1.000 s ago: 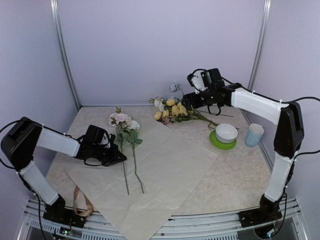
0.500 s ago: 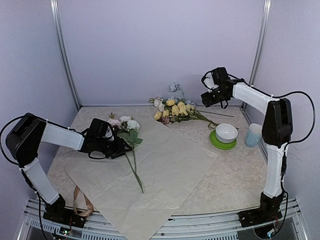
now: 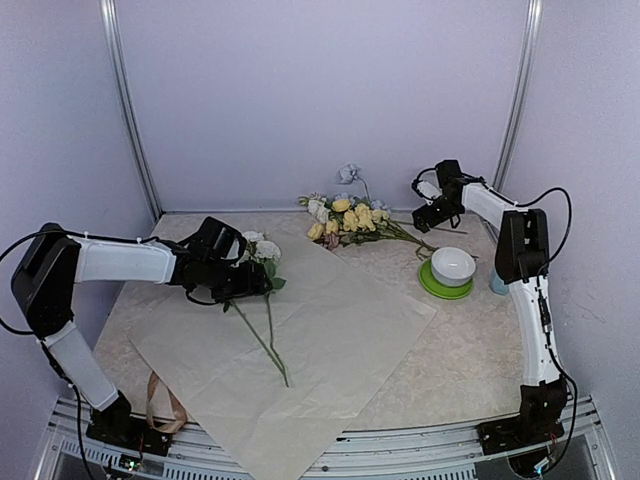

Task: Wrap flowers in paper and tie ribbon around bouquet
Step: Place the fake flower on the flattened wrapping paper.

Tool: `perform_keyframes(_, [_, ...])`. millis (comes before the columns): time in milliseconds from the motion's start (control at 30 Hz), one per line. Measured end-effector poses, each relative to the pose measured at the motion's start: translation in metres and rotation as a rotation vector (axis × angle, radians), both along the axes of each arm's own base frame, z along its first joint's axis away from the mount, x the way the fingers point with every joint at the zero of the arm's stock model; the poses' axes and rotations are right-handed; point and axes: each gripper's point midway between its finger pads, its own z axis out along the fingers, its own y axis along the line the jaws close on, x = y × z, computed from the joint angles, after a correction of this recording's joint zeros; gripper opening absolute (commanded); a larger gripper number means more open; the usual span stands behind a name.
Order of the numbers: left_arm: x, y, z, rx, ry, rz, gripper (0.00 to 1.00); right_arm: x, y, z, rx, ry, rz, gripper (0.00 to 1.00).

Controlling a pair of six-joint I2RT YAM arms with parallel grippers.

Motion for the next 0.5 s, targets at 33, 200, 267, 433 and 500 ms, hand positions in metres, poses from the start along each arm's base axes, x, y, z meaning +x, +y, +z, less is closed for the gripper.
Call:
perform_keyframes(33, [0.002,0.0,0.003,0.016,-0.012,-0.004,0.89,0.001,0.001,-0.008,0.0,0.009,0.023,0.93])
perform_keyframes(200, [0.004,0.0,0.006,0.069,-0.036,-0.026,0.89,0.006,0.014,-0.03,0.02,0.021,0.117,0.9])
perform_keyframes(267, [0.004,0.001,0.004,0.086,-0.034,-0.032,0.89,0.01,0.017,-0.034,0.028,0.015,0.142,0.84])
perform_keyframes(433, [0.002,0.0,-0.005,0.116,-0.016,-0.048,0.89,0.012,0.025,-0.041,0.07,0.014,0.195,0.38])
perform_keyframes(500, [0.001,-0.002,-0.008,0.124,-0.01,-0.057,0.89,0.011,0.028,-0.044,0.107,0.023,0.205,0.33])
